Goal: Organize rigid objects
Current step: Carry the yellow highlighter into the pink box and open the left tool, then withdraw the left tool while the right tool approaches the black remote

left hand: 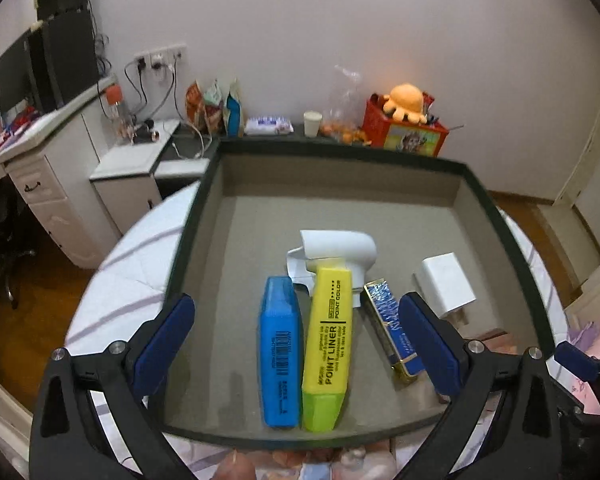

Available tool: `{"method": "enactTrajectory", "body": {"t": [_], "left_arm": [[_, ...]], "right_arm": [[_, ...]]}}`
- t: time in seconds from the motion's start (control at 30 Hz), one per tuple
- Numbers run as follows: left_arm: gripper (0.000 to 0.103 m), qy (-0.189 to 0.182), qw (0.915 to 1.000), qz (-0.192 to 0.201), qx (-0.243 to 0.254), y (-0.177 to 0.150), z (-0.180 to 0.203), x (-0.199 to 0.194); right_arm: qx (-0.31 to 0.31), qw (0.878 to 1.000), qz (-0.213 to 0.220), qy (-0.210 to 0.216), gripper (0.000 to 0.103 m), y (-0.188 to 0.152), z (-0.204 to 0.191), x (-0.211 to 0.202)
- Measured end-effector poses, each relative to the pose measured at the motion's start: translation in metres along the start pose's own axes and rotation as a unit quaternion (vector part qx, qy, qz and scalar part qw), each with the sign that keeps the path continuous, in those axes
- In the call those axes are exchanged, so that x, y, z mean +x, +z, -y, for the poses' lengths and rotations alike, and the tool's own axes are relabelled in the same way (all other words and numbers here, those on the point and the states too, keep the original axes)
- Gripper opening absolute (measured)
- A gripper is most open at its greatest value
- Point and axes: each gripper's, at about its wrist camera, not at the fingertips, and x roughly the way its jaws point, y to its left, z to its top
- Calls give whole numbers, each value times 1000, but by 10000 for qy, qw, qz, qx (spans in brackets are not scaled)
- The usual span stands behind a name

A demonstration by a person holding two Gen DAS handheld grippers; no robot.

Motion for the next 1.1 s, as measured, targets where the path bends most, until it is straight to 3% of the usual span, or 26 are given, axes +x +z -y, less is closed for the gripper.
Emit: {"method": "enactTrajectory", "body": {"t": [0.3,0.63,0.9,1.1], "left_arm": [[103,68,9988,474,-126,-23,-9,-70],[103,-25,9997,245,-31,-95,-1,-118],[103,-77,9999,29,-70,-131,5,-131],[103,-113,9999,-4,25,-135,10,-133]], "right_arm": [[-34,9993,367,-13,83,-15,-4,-51],[242,9984,397,-317,83,-63,16,-96],[308,9980,12,-547,83,-100,28,-85],[209,9975,-132,-656,83,-107,21,-70]]}}
